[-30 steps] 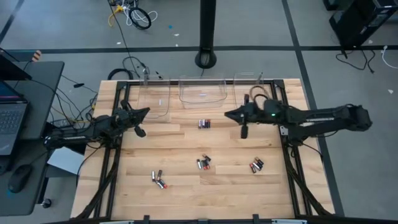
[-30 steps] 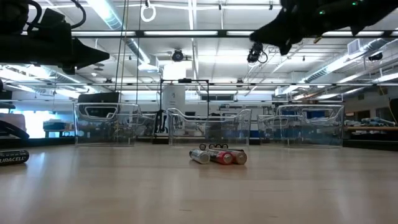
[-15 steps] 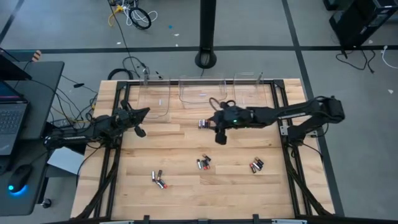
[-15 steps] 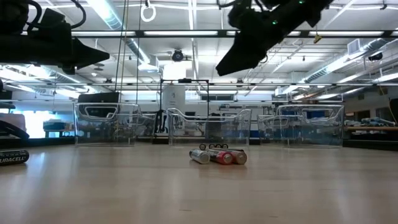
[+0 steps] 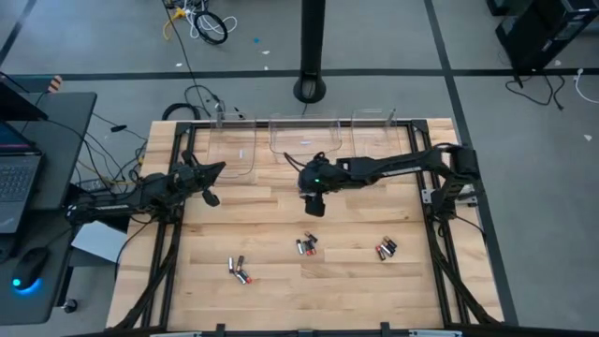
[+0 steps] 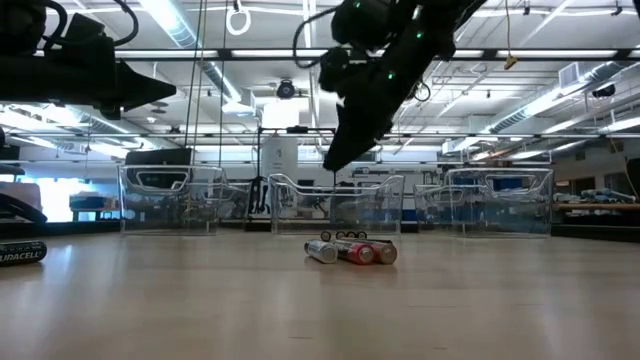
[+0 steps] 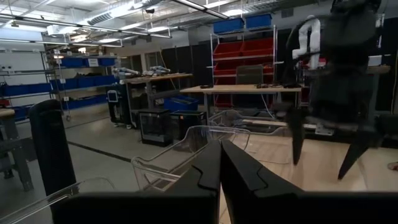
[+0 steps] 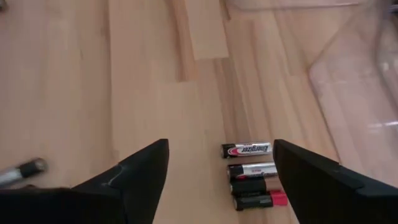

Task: Sort batteries
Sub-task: Put the silver battery into the right transparent bin

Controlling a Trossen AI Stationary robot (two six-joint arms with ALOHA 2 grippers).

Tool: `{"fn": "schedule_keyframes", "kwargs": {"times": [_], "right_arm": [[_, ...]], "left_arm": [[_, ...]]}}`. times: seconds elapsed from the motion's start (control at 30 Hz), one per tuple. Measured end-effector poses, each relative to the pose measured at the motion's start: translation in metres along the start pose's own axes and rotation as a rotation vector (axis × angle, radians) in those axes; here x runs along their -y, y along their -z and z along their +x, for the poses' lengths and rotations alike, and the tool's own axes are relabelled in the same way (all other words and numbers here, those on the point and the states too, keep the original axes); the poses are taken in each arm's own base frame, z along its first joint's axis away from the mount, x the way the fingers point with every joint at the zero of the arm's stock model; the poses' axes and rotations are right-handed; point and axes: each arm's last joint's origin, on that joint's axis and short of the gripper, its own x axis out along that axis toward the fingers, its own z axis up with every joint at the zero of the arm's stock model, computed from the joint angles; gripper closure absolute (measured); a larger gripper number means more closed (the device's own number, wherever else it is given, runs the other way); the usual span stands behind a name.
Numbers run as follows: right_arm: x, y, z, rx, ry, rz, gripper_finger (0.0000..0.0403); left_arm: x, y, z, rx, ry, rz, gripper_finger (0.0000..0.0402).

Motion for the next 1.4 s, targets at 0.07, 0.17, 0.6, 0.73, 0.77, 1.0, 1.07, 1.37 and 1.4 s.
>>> {"fn": "schedule_keyframes", "kwargs": {"times": [0.07,0.17,0.6,0.73,0.77,1.0,1.07,1.37,1.4], "right_arm": [[0.004,0.000,0.009,-0.020,0.003,-0.003,0.0100],[0.012,-0.001,0.020,-0.034,0.015,0.057,0.0119],[0.024,0.001,0.059,-0.120,0.160,0.197,0.0389],[0.026,-0.001,0.065,-0.151,0.180,0.251,0.0371],[0.026,-0.001,0.066,-0.156,0.183,0.262,0.0371],[0.033,0.001,0.066,-0.164,0.248,0.285,0.0395],[0.035,0.001,0.066,-0.165,0.248,0.290,0.0393],[0.037,0.007,0.076,-0.190,0.251,0.295,0.0392],[0.037,0.007,0.076,-0.190,0.248,0.295,0.0393]], "left_arm": [[0.000,0.000,0.000,0.000,0.000,0.000,0.0385],[0.000,0.000,0.000,0.000,0.000,0.000,0.0385],[0.000,0.000,0.000,0.000,0.000,0.000,0.0385],[0.000,0.000,0.000,0.000,0.000,0.000,0.0385],[0.000,0.000,0.000,0.000,0.000,0.000,0.0385],[0.000,0.000,0.000,0.000,0.000,0.000,0.0385],[0.000,0.000,0.000,0.000,0.000,0.000,0.0385],[0.000,0.000,0.000,0.000,0.000,0.000,0.0385],[0.000,0.000,0.000,0.000,0.000,0.000,0.0385]]}}
